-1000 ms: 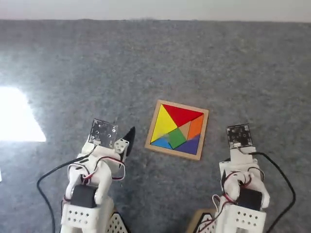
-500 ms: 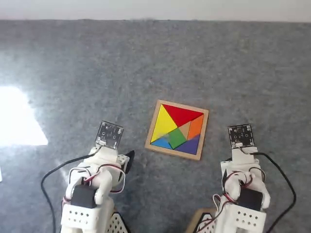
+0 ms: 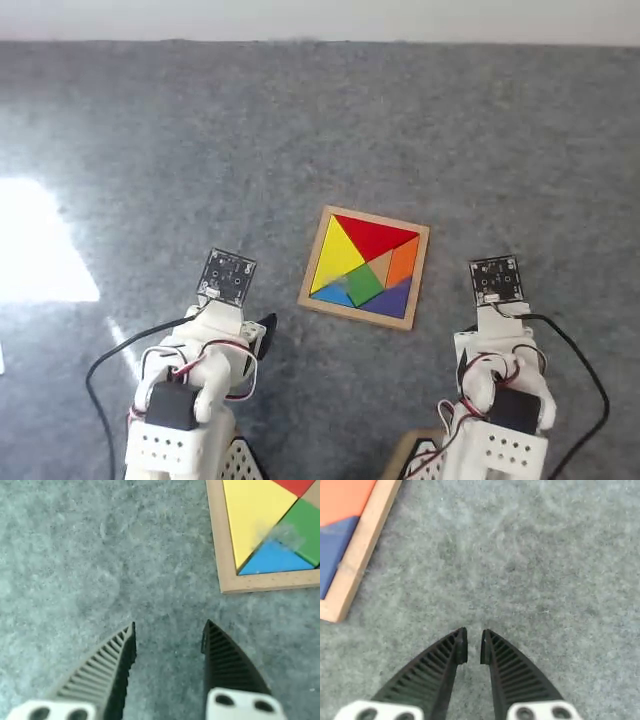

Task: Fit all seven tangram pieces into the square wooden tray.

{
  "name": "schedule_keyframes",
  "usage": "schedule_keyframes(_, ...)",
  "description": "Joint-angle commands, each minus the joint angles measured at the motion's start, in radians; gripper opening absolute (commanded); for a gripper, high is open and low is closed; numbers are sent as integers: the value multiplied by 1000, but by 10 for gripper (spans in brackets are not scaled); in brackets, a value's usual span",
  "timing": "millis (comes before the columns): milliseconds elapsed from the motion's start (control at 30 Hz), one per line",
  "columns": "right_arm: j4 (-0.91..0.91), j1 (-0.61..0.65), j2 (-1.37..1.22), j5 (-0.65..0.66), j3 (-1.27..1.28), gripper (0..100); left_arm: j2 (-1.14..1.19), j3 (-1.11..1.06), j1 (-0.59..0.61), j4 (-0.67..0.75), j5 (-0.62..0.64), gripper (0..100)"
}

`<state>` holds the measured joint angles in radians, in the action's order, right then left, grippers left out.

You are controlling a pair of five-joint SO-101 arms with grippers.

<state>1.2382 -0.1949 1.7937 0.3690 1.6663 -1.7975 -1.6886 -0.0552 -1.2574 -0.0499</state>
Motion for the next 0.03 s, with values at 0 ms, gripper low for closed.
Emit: schedule_keyframes(0,-24,-5,12,14,17,69,-21,5,-6,-5,-14,207)
